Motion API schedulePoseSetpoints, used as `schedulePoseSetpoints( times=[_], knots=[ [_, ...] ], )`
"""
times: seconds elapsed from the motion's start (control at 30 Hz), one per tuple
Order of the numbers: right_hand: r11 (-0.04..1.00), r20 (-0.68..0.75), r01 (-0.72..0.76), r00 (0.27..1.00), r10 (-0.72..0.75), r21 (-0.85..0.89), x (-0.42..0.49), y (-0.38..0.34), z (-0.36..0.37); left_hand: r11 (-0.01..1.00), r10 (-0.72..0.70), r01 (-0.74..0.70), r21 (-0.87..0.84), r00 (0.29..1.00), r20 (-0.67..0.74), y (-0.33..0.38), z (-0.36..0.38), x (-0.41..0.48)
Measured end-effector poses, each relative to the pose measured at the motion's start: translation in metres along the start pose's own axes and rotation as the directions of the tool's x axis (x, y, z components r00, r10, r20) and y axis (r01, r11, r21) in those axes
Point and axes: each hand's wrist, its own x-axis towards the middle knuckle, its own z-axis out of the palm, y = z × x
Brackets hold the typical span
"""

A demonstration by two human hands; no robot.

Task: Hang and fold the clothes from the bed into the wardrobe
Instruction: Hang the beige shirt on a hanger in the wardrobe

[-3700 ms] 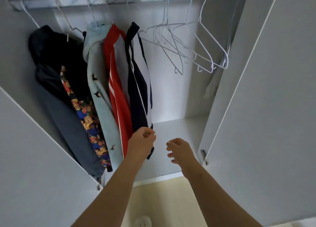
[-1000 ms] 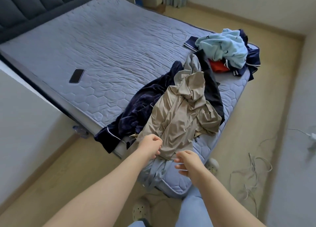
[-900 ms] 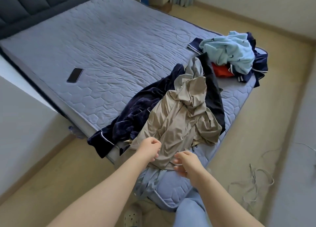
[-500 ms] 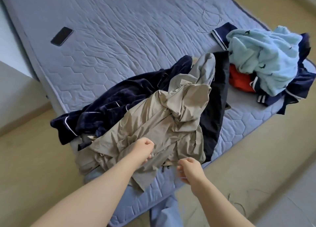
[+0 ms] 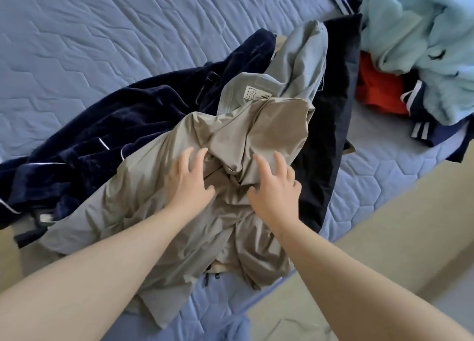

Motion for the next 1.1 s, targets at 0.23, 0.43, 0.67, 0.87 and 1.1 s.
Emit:
schedulePoseSetpoints(
  times=[0.23, 0.43, 0.67, 0.87, 1.1],
  knots=[
    [0.993, 0.17, 0.006, 0.985, 0.013, -0.114, 0.075, 0.006, 0.032, 0.92, 0.059, -0.125, 0.373, 0.981, 0.183, -0.05, 0.033, 0.031],
    [0.999, -0.013, 0.039, 0.999, -0.039, 0.013, 0.064, 0.005, 0.057, 0.974, 0.141, -0.141, 0.175, 0.99, 0.016, -0.062, 0.028, 0.04],
    [0.924, 0.211, -0.216, 0.965, 0.154, 0.316, -0.007, -0.005, 0.063, 0.973, -0.034, 0.036, -0.229, 0.999, 0.011, -0.078, 0.014, -0.009],
    [0.885, 0.348, -0.245, 0.932, 0.103, 0.395, -0.067, -0.034, 0.068, 0.938, -0.258, 0.261, -0.229, 0.965, 0.042, -0.115, -0.008, -0.056],
    [0.815, 0.336, -0.133, 0.939, -0.078, 0.563, -0.095, -0.103, 0.059, 0.977, 0.212, -0.199, -0.078, 0.949, 0.235, -0.118, -0.002, -0.097]
  ],
)
